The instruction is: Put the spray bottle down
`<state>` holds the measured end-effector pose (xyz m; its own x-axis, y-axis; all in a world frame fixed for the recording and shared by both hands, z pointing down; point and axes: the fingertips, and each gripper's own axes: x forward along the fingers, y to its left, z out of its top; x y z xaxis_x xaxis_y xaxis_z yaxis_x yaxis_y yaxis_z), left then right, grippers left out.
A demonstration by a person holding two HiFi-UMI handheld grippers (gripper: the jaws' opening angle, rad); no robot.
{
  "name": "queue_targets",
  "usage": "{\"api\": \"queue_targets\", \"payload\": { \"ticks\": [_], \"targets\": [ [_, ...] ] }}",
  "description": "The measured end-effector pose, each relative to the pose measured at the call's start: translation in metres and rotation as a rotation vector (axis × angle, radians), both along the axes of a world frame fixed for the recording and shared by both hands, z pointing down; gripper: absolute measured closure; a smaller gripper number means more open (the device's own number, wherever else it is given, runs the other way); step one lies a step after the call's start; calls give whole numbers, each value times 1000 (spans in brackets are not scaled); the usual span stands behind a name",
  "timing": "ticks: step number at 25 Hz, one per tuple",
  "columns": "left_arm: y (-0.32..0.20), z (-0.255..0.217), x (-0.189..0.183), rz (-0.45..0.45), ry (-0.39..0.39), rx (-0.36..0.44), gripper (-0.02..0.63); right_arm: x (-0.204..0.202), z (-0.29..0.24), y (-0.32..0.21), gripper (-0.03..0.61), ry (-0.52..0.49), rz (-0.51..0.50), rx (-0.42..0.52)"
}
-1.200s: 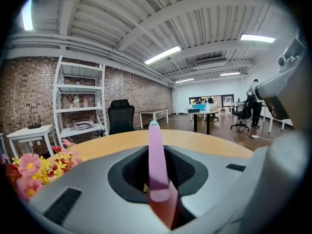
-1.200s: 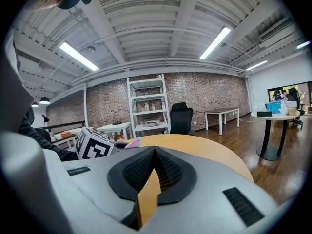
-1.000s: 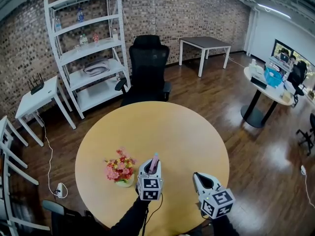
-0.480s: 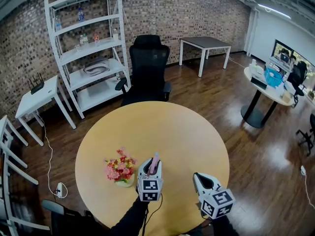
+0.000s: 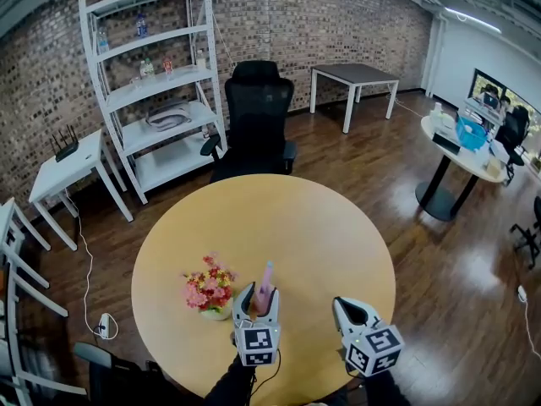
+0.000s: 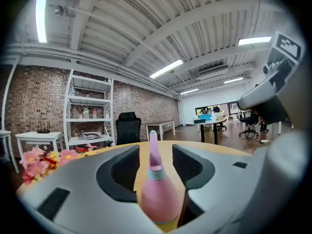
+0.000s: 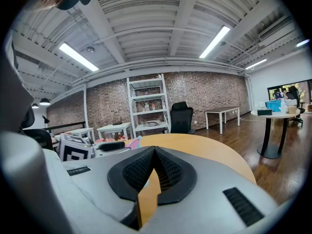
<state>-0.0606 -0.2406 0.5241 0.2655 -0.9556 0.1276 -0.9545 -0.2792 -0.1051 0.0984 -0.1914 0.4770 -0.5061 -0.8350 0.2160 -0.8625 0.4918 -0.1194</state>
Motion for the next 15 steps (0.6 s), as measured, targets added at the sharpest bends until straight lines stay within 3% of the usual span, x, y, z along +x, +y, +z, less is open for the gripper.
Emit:
{"api": "queue_targets", "payload": {
  "ticks": [5, 9, 13, 15],
  "targets": [
    [62, -15, -11, -8, 61, 28, 430, 1, 1, 5, 586, -17, 2, -6],
    [86, -10, -21, 23, 79, -84, 615, -3, 3, 7, 586, -43, -9, -13],
    [98, -18, -34, 60, 141, -166, 626, -9, -1, 12, 586, -69, -11, 14],
    [101, -19, -33, 104, 133, -193, 626, -11, -5, 14, 586, -78, -3, 30]
  ]
}}
